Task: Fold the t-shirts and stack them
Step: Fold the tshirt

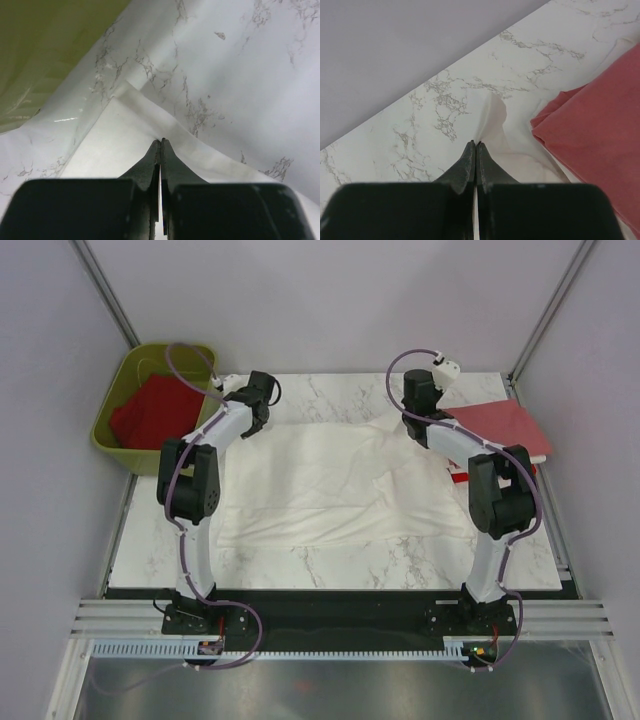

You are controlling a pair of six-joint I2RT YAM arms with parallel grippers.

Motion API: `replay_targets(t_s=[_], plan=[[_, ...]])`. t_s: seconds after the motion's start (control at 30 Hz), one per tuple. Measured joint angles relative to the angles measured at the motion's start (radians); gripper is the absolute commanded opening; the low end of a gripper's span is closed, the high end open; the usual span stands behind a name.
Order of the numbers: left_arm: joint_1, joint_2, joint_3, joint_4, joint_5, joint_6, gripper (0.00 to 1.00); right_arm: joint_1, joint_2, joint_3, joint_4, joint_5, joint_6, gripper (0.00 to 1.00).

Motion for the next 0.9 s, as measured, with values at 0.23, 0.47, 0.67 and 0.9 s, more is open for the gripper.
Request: replay_targets(t_s=[0.23, 0.47, 0.67, 0.9], plan=[[0.003, -0.043, -0.071, 0.0, -0.01, -0.023, 0.02, 0.003, -0.094, -0.085, -0.065, 0.027, 0.001, 0.0], [0.004, -0.14, -0.187, 0.011, -0.032, -0.05, 0.02, 0.012, -0.184, -0.151, -0.127, 0.034, -0.002, 0.0], [0.004, -0.185, -0.243, 0.049, -0.036, -0.053, 0.02, 0.031, -0.201, -0.162, -0.198, 0.04, 0.001, 0.0], [0.004, -0.211, -0.312, 0.092, -0.024, -0.053, 0.02, 0.056, -0.239, -0.225, -0.272, 0.058, 0.022, 0.0]])
